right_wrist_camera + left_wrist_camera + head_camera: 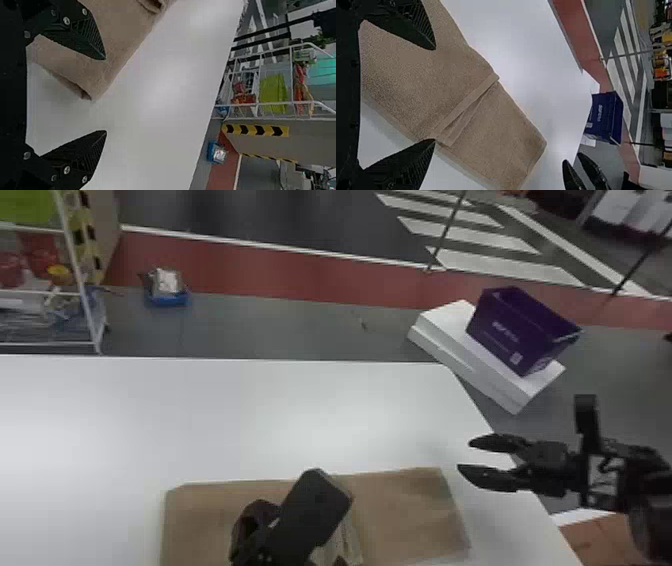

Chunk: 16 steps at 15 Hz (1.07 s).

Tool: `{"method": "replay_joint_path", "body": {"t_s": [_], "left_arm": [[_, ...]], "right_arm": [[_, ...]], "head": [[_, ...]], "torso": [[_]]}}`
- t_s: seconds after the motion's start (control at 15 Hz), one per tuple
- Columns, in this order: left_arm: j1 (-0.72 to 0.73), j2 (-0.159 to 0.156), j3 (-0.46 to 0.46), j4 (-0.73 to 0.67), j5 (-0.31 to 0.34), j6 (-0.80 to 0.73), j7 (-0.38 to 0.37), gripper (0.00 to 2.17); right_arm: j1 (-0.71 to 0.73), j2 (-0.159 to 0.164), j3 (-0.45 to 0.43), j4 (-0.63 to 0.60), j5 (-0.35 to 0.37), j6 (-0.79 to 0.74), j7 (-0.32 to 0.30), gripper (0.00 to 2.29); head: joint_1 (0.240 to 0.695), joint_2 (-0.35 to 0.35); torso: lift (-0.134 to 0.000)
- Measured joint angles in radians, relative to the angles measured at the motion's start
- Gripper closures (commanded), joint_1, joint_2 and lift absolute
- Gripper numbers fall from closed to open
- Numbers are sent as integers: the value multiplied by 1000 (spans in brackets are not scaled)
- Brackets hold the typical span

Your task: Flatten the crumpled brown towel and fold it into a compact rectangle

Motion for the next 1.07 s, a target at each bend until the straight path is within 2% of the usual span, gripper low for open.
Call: {"method": "replay_joint_path", "body": {"t_s": [0.13, 0.27, 0.47, 0.6, 0.8, 0.87, 1.07], "left_arm": [[45, 0, 64, -48, 20, -48, -1, 26], [92, 0, 151, -84, 65, -100, 4, 22], [145, 0, 363, -100, 246, -198, 44, 22], [159, 0, 512, -96, 364, -249, 44, 22], [191, 0, 690, -114, 481, -268, 8, 22], [204, 0, 728, -124, 504, -269, -6, 22], [237, 0, 794, -139, 539, -280, -32, 22]], "right_arm": [[44, 26, -15, -116, -70, 168, -13, 255], [81, 42, -20, -215, -150, 360, -63, 255], [95, 79, -9, -348, -252, 667, -172, 255], [91, 101, 14, -429, -269, 813, -218, 259], [56, 116, 58, -497, -262, 994, -266, 383], [39, 118, 77, -503, -252, 1025, -279, 400], [-57, 144, 149, -473, -201, 1086, -313, 410]], "head": [[695, -350], [695, -350], [695, -350], [695, -350], [695, -350], [695, -314], [695, -269]], "torso": [[-124], [-124], [-124], [-124], [-124], [-124], [-124]]}}
